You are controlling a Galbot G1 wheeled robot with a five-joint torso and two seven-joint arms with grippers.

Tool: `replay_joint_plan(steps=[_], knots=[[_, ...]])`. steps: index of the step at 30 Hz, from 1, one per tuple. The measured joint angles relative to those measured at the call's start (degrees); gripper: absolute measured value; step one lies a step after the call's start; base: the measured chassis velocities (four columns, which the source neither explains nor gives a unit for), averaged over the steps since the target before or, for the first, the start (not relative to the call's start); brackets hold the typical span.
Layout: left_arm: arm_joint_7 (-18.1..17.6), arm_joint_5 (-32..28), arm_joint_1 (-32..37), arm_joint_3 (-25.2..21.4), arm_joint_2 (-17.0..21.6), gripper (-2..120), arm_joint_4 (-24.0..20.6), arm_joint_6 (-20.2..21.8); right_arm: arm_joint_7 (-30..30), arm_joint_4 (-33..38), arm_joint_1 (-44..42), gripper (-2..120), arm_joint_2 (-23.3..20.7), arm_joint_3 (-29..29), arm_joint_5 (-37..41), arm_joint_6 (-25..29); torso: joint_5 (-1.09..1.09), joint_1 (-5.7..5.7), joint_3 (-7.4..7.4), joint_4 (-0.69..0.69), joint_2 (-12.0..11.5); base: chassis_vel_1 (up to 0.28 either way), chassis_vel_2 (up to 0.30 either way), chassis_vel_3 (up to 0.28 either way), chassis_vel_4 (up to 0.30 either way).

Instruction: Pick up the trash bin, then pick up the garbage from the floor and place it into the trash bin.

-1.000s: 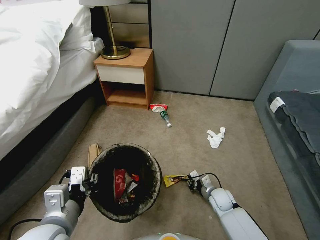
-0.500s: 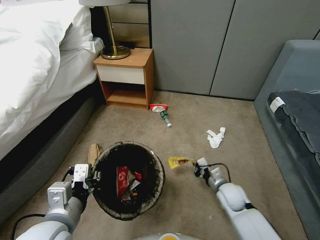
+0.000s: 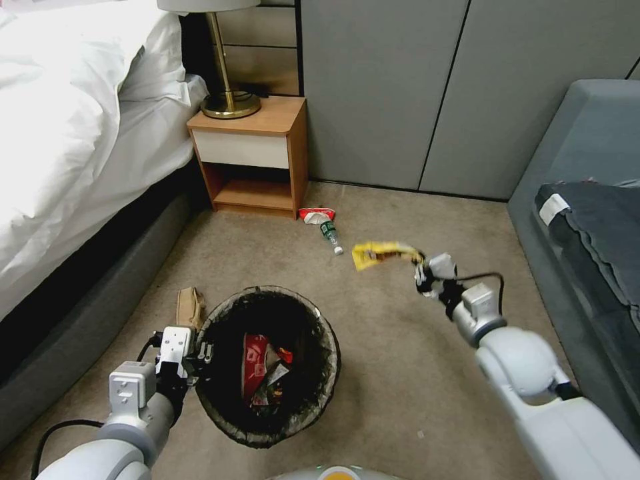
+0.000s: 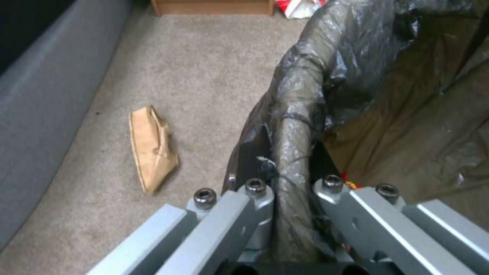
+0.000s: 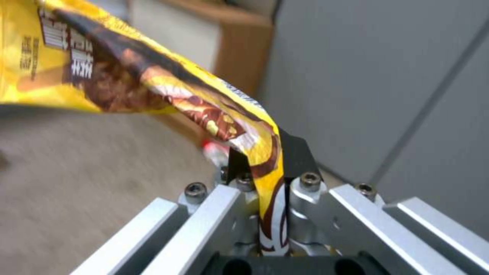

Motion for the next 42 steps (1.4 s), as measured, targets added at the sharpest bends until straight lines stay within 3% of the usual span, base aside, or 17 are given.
replay_joint_plan(steps=[8, 18, 27, 37, 42], knots=[[-0.08, -0.01, 0.28, 0.34, 0.48, 1, 0.0, 1.05, -1.91, 9.1, 1.24, 0, -3.41, -3.38, 2.19, -1.73, 0.0, 0.0, 0.0, -0.01, 0.0, 0.0, 0.0, 0.0, 0.0], [-0.25, 0.08, -0.13, 1.25, 0.19, 1, 0.0, 1.63, -7.26, 12.53, 1.8, 0, -5.44, -10.38, -0.15, -1.81, 0.01, 0.0, 0.0, 0.0, 0.0, 0.0, 0.0, 0.0, 0.0], [-0.34, 0.38, -0.5, 1.63, -0.58, 1, 0.0, 1.8, -8.75, 11.61, 1.04, 0, -8.11, -17.39, -3.55, -0.92, 0.01, 0.0, 0.0, 0.0, 0.0, 0.0, 0.0, 0.0, 0.0], [-0.27, 0.4, -1.19, 1.8, -0.5, 1, 0.0, 1.82, -9.63, 9.58, 0.42, 0, -8.6, -21.32, -6.11, -0.34, 0.01, 0.0, 0.0, 0.0, 0.0, 0.0, 0.0, 0.0, 0.0], [0.04, 0.33, -1.63, 2.02, -0.42, 1, 0.0, 1.83, -8.41, 8.61, -0.28, 16, -8.6, -23.46, -8.48, -0.52, 0.01, 0.0, 0.0, 0.0, 0.0, 0.0, 0.0, 0.0, 0.0]])
